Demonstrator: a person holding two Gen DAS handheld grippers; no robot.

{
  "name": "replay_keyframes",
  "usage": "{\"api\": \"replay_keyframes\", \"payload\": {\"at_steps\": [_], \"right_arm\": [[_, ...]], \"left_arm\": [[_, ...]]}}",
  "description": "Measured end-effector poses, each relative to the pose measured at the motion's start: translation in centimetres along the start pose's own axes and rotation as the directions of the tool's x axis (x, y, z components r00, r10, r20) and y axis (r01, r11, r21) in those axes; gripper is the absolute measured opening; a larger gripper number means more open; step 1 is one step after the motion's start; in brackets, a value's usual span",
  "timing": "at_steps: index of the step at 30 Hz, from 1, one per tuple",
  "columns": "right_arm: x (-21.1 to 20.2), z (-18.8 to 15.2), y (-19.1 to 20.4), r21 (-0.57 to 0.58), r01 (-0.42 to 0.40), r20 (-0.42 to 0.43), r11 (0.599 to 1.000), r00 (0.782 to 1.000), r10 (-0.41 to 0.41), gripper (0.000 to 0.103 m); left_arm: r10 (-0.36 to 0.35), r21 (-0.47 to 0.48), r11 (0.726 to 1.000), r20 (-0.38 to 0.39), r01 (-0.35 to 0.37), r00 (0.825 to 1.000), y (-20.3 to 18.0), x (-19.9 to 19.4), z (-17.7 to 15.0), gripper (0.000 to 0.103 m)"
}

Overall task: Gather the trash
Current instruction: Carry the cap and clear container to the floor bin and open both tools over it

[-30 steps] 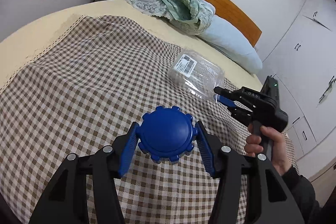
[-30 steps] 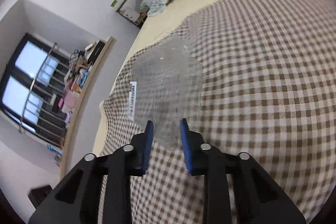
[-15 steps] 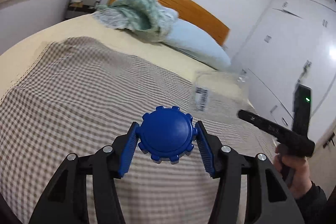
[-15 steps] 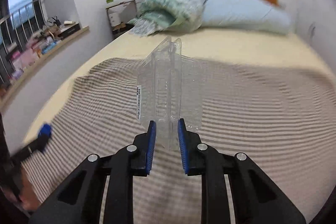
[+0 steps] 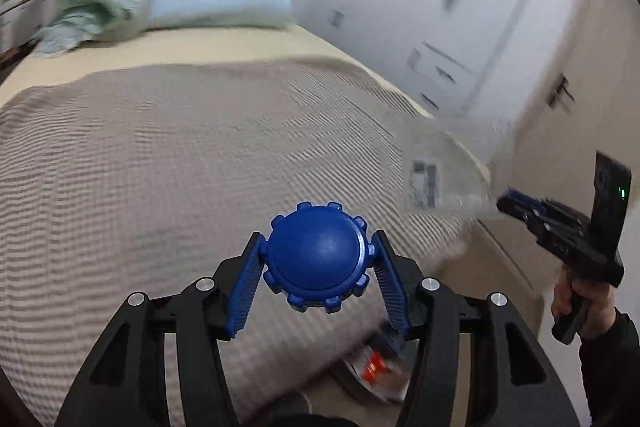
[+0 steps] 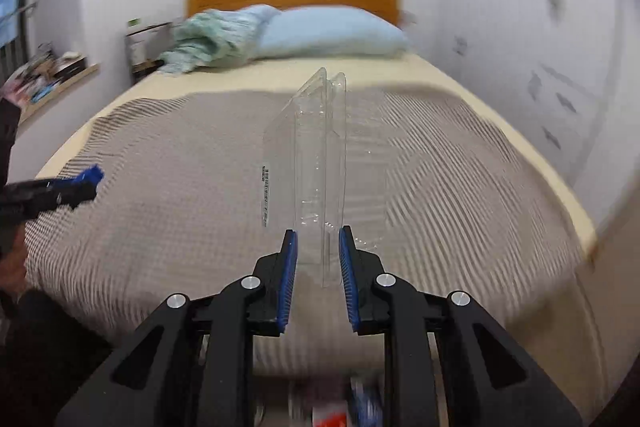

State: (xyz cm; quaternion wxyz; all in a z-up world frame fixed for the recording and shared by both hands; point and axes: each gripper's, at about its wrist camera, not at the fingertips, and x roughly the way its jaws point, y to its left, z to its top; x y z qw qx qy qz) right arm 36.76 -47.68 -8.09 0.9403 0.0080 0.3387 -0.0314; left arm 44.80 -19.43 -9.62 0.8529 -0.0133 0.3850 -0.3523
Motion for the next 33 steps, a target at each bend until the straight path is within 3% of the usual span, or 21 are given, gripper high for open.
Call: {"api": "replay_keyframes", "payload": {"at_steps": [3, 7, 11, 13, 17, 20, 25, 27, 30, 31, 33], "right_arm": [[-3.1, -5.6, -3.5, 0.054, 0.076, -0.044, 0.996, 0.996, -0.074, 0.022], [-3.5, -13.4, -6.6, 0.092, 0.16, -0.2, 0.983, 0.97, -0.139, 0.022], [1.0, -21.4, -7.8, 0.061, 0.202, -0.382, 0.977, 0.909, -0.164, 0.022], [4.0, -25.6, -8.3, 0.042, 0.2, -0.472, 0.979, 0.868, -0.157, 0.022], [8.7, -30.4, -8.7, 0.059, 0.189, -0.584, 0.98, 0.803, -0.12, 0.022], [10.8, -32.0, -8.4, 0.048, 0.159, -0.61, 0.986, 0.786, -0.097, 0.022], [12.2, -33.1, -7.0, -0.106, 0.036, -0.582, 0.994, 0.808, -0.091, 0.023], [12.8, -32.5, -5.9, -0.184, -0.036, -0.567, 0.982, 0.82, -0.076, 0.023], [14.4, -32.3, -4.7, -0.293, -0.148, -0.576, 0.945, 0.816, -0.051, 0.023], [15.2, -32.2, -4.4, -0.309, -0.179, -0.589, 0.934, 0.807, -0.04, 0.023], [17.4, -32.1, -3.7, -0.338, -0.278, -0.656, 0.899, 0.754, -0.013, 0.019]], "left_arm": [[-0.028, 0.075, 0.997, -0.059, 0.032, 0.998, -4.3, 1.7, -1.5, 0.052], [-0.056, 0.154, 0.985, -0.15, 0.079, 0.987, -8.9, 4.6, -3.5, 0.052], [-0.022, 0.23, 0.969, -0.279, 0.089, 0.96, -11.9, 10.0, -6.6, 0.052], [-0.005, 0.247, 0.964, -0.334, 0.093, 0.943, -12.6, 12.4, -7.9, 0.052], [0.04, 0.305, 0.948, -0.388, 0.087, 0.921, -14.5, 15.5, -9.8, 0.052], [0.045, 0.32, 0.942, -0.414, 0.099, 0.909, -15.7, 17.1, -10.6, 0.052], [0.092, 0.348, 0.934, -0.435, 0.073, 0.896, -15.6, 19.4, -11.1, 0.052], [0.097, 0.338, 0.939, -0.44, 0.065, 0.893, -15.5, 20.5, -10.8, 0.052], [0.094, 0.311, 0.949, -0.447, 0.055, 0.89, -14.9, 21.1, -10.1, 0.052], [0.097, 0.311, 0.949, -0.448, 0.053, 0.889, -14.7, 21.4, -9.8, 0.052], [0.108, 0.322, 0.945, -0.448, 0.047, 0.888, -14.6, 21.6, -9.7, 0.052]]}}
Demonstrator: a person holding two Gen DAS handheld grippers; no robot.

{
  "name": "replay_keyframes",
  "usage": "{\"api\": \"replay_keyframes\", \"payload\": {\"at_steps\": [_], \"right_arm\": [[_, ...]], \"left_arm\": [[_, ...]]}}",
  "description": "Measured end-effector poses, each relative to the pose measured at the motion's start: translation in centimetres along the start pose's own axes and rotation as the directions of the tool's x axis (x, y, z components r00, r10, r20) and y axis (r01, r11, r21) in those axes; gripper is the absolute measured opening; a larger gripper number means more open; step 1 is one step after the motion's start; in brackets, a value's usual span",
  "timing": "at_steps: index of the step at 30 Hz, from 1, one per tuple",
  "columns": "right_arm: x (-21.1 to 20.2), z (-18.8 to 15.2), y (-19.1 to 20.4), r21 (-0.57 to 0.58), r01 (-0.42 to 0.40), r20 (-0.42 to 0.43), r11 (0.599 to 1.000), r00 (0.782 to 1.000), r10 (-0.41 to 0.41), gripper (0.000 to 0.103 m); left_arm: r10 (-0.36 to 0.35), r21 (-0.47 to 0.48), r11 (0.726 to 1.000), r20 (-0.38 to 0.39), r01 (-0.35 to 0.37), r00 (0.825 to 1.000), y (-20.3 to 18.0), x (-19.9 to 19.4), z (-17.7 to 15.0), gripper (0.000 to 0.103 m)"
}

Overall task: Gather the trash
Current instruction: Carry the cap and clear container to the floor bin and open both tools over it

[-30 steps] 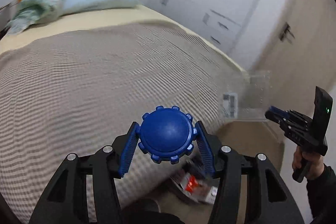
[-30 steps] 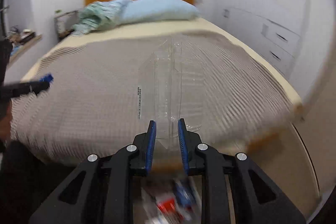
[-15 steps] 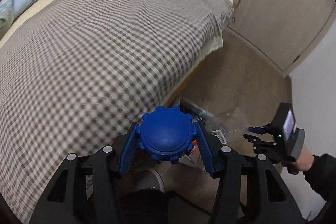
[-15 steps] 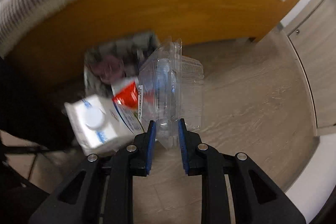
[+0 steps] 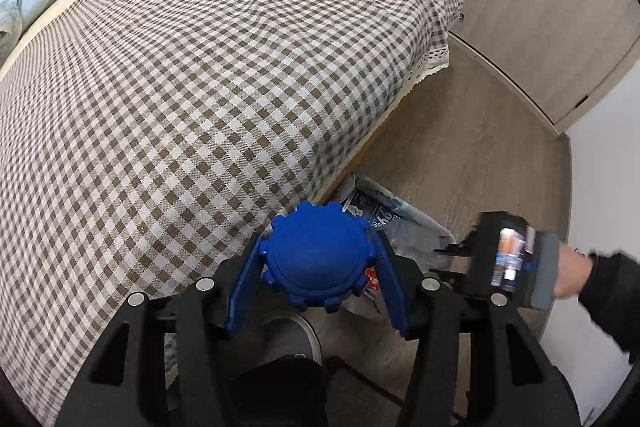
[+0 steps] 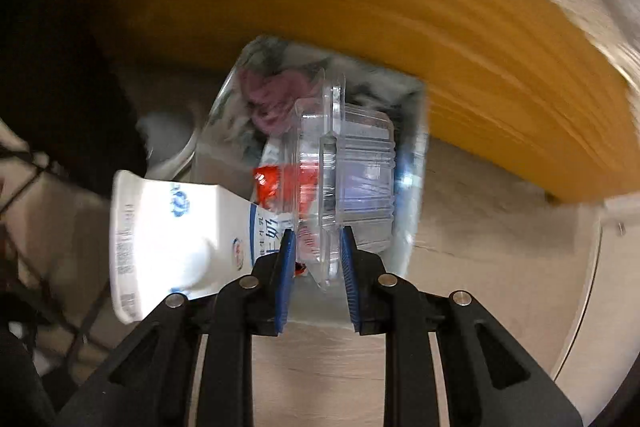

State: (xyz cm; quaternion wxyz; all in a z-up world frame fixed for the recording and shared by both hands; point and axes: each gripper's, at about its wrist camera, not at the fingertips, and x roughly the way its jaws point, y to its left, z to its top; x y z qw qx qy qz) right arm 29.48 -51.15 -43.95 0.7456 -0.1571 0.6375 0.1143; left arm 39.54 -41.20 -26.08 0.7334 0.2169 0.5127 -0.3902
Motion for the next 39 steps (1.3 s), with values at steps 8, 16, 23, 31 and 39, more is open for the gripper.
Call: {"api": "replay_keyframes", "payload": {"at_steps": [8, 16, 23, 31, 39], "right_arm": [[3.0, 3.5, -2.5, -0.046, -0.325, -0.208, 0.945, 0.928, 0.31, 0.012], [0.2, 1.9, -8.2, 0.303, -0.38, 0.075, 0.874, 0.924, 0.376, 0.044], [-2.7, -4.1, -10.1, 0.541, -0.315, 0.225, 0.78, 0.948, 0.227, 0.044], [-4.0, -9.9, -8.9, 0.698, -0.296, 0.285, 0.652, 0.95, 0.127, 0.044], [-3.2, -14.5, -10.2, 0.839, -0.22, 0.237, 0.498, 0.971, 0.029, 0.044]], "left_arm": [[0.011, -0.007, 1.0, -0.009, -0.011, 1.0, 0.2, -0.1, -0.7, 0.052], [-0.069, 0.05, 0.996, -0.089, 0.073, 0.994, -1.3, 1.4, -2.4, 0.052], [-0.092, 0.13, 0.984, -0.203, 0.12, 0.975, -4.6, 6.7, -2.0, 0.052], [-0.098, 0.249, 0.954, -0.258, 0.164, 0.961, -11.1, 13.6, -0.5, 0.052], [-0.182, 0.245, 0.924, -0.391, 0.293, 0.902, -16.5, 20.1, -0.9, 0.053]]}}
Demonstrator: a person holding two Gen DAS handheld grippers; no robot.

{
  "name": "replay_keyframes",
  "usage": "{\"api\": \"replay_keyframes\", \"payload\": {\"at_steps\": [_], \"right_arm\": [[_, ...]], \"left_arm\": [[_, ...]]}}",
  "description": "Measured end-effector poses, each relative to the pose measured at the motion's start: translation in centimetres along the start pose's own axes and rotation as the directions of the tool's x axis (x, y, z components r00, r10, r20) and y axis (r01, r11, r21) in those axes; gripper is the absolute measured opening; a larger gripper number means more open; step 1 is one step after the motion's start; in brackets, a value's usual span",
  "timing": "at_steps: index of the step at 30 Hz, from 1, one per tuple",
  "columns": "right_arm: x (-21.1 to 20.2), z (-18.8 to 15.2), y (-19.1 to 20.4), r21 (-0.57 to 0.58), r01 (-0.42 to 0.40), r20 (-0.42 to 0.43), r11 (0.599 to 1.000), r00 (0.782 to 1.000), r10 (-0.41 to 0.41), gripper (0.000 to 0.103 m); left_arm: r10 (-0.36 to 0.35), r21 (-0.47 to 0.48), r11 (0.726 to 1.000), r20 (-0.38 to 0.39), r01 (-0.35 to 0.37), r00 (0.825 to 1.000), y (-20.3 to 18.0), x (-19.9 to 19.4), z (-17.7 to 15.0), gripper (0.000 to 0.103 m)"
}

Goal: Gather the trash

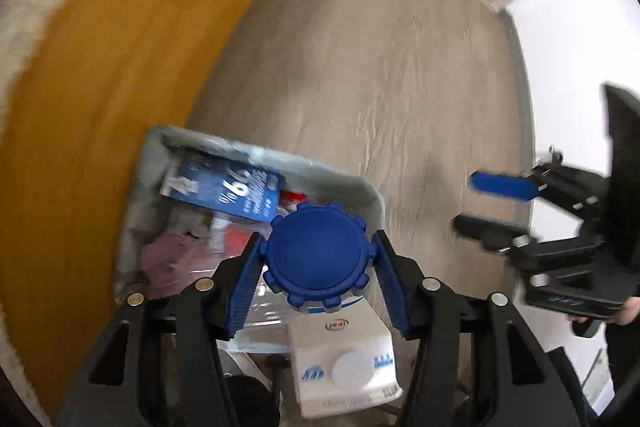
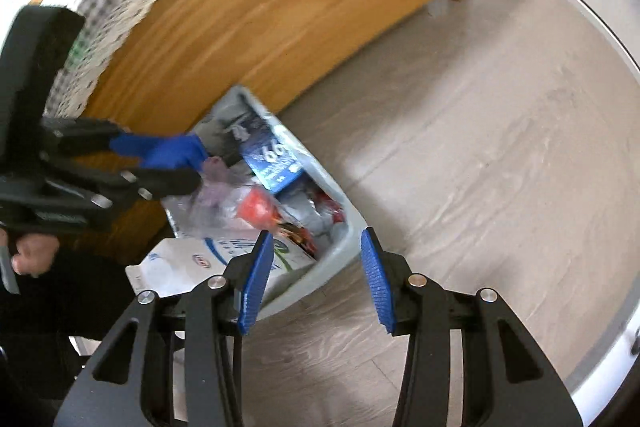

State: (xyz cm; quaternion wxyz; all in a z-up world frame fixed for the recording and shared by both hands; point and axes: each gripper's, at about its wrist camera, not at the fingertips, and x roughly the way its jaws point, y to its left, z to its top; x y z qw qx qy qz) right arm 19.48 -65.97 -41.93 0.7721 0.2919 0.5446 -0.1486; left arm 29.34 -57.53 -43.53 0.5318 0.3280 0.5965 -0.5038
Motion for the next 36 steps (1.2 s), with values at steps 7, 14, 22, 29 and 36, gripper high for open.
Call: {"api": "replay_keyframes", "payload": {"at_steps": [7, 14, 22, 29, 36], "right_arm": [[1.7, -0.5, -0.5, 0.02, 0.021, -0.052, 1.0, 0.998, -0.02, 0.044], [1.6, 0.6, 1.6, -0.018, 0.035, -0.087, 0.999, 0.996, -0.037, 0.044], [0.3, 0.8, 4.8, -0.108, 0.127, -0.09, 0.986, 0.986, -0.137, 0.058], [-3.0, 1.9, 7.5, -0.162, 0.253, -0.023, 0.954, 0.965, -0.26, 0.066], [-10.9, 7.2, 16.0, -0.225, 0.292, 0.233, 0.929, 0.942, -0.24, 0.076]], "left_arm": [[-0.066, -0.096, 0.993, -0.002, 0.066, 0.998, 1.9, 0.2, -1.2, 0.063], [0.02, -0.107, 0.994, 0.051, -0.015, 0.999, 3.0, -3.7, -2.0, 0.069], [0.08, -0.115, 0.991, 0.122, -0.066, 0.989, 3.4, -8.4, -4.3, 0.074], [0.135, -0.131, 0.986, 0.277, -0.102, 0.951, 3.4, -15.7, -5.9, 0.074], [0.318, -0.308, 0.938, 0.573, -0.161, 0.756, 8.2, -31.6, -11.8, 0.089]]}}
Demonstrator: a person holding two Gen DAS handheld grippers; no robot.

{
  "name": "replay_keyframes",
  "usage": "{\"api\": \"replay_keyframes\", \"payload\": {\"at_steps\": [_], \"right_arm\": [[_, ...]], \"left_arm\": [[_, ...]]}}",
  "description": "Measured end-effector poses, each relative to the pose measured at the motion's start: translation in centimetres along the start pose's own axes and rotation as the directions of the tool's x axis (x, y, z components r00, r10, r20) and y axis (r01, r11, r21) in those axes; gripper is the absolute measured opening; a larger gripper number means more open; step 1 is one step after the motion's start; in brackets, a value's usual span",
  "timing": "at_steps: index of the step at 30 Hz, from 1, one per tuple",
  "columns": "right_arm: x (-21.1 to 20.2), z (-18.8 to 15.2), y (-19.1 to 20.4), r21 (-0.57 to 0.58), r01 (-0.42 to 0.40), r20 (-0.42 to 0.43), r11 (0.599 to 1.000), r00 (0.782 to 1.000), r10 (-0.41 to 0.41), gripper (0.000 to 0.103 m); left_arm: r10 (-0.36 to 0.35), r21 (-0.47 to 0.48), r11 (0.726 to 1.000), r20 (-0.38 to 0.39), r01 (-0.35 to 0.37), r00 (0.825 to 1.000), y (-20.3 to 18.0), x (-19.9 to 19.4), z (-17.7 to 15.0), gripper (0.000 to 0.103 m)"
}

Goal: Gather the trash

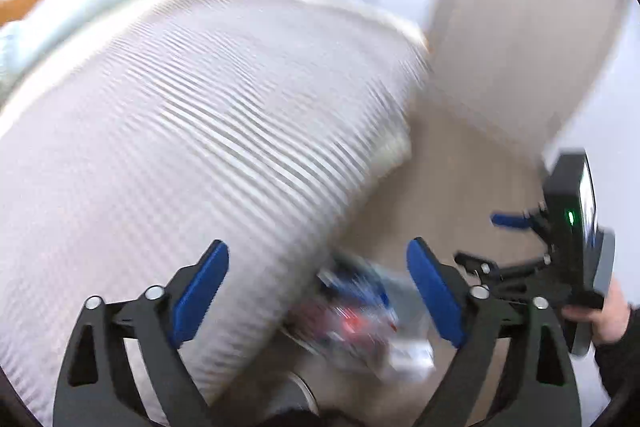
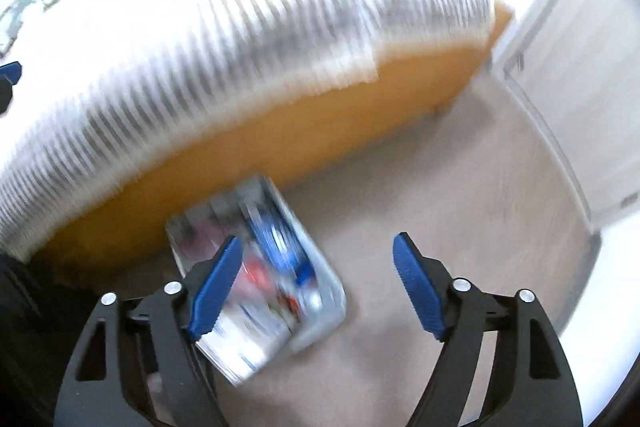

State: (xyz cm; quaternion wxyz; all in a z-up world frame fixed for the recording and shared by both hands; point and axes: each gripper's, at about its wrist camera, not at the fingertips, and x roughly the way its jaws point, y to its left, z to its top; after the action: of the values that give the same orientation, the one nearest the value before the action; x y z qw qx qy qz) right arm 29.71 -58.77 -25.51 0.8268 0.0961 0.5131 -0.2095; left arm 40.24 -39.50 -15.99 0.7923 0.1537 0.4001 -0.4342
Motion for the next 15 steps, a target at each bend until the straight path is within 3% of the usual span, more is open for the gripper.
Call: {"api": "replay_keyframes", "payload": {"at_steps": [4, 7, 10, 12, 15], "right_arm": [[-3.3, 6.3, 6.9, -0.082, -0.07, 0.132, 0.994, 0.988, 0.08, 0.077], [-4.9, 11.2, 14.0, -0.171, -0.152, 0.179, 0.973, 0.967, 0.182, 0.077], [-6.4, 15.5, 21.8, -0.254, -0.235, 0.203, 0.938, 0.936, 0.289, 0.077], [-7.8, 18.3, 27.2, -0.312, -0.261, 0.234, 0.913, 0.911, 0.34, 0.077], [-9.8, 21.9, 32.9, -0.353, -0.349, 0.275, 0.868, 0.848, 0.453, 0.077]], "left_arm": [[0.135, -0.149, 0.982, 0.141, -0.114, 0.981, 8.7, -7.8, 1.5, 0.091], [0.275, -0.243, 0.943, 0.18, -0.228, 0.945, 15.2, -12.8, 2.3, 0.091], [0.399, -0.324, 0.89, 0.208, -0.322, 0.893, 21.2, -17.2, 2.7, 0.094], [0.484, -0.379, 0.842, 0.219, -0.383, 0.848, 25.3, -19.8, 2.8, 0.094], [0.576, -0.475, 0.769, 0.222, -0.428, 0.787, 30.5, -23.1, 2.6, 0.095]]}}
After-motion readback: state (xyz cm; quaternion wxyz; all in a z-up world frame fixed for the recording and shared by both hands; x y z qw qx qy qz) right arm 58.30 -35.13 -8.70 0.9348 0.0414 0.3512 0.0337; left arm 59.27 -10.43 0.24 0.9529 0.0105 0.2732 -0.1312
